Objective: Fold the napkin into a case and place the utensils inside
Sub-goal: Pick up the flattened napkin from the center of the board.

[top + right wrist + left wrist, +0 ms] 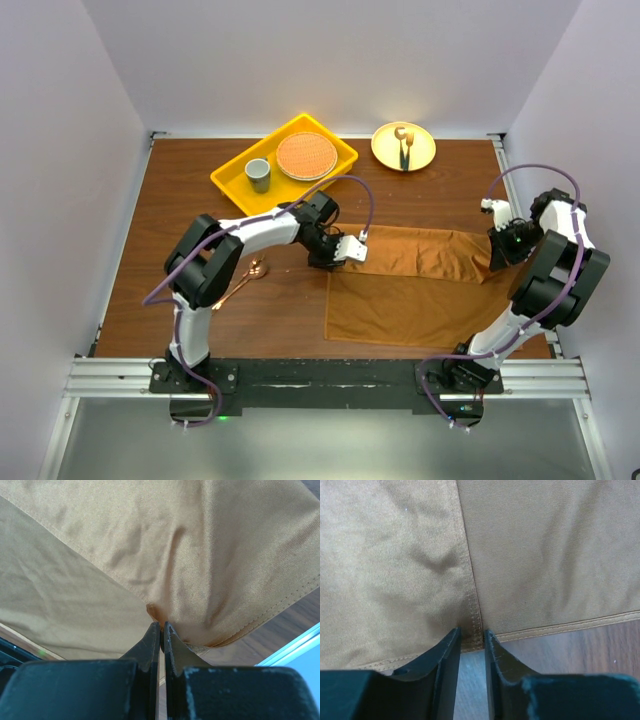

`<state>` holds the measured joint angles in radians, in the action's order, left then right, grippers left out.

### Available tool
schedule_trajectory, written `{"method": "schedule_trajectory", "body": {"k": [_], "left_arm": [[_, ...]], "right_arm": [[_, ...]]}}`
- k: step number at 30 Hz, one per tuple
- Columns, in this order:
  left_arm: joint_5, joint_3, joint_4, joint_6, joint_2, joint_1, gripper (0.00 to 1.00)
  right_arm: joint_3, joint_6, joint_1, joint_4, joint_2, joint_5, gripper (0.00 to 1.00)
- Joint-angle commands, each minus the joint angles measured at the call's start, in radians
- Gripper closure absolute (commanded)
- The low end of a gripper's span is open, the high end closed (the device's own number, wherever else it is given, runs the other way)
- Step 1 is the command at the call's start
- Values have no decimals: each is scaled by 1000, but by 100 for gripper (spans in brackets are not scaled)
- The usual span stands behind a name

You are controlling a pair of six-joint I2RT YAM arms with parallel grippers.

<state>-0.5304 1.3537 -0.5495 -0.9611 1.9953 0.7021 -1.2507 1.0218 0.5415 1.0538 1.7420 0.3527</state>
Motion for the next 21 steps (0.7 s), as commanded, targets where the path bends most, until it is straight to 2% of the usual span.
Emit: {"method": "schedule_trajectory", "body": {"k": [1, 3, 4, 7, 21], "left_arm": [[-8, 38, -36, -16, 30, -18, 74], [-13, 58, -56, -19, 39, -24, 78], [-19, 64, -64, -24, 40, -26, 85], [-36, 73, -72, -28, 27, -29, 92], [-52, 107, -107, -28, -9, -36, 91]], "right_arm": [[-26, 6, -3, 5, 1, 8, 100], [-27, 3, -3, 3, 2, 9, 100], [-30, 4, -3, 3, 4, 11, 100], [-36, 3, -3, 6, 5, 15, 100], [-50, 1, -3, 18, -2, 28, 100]]}}
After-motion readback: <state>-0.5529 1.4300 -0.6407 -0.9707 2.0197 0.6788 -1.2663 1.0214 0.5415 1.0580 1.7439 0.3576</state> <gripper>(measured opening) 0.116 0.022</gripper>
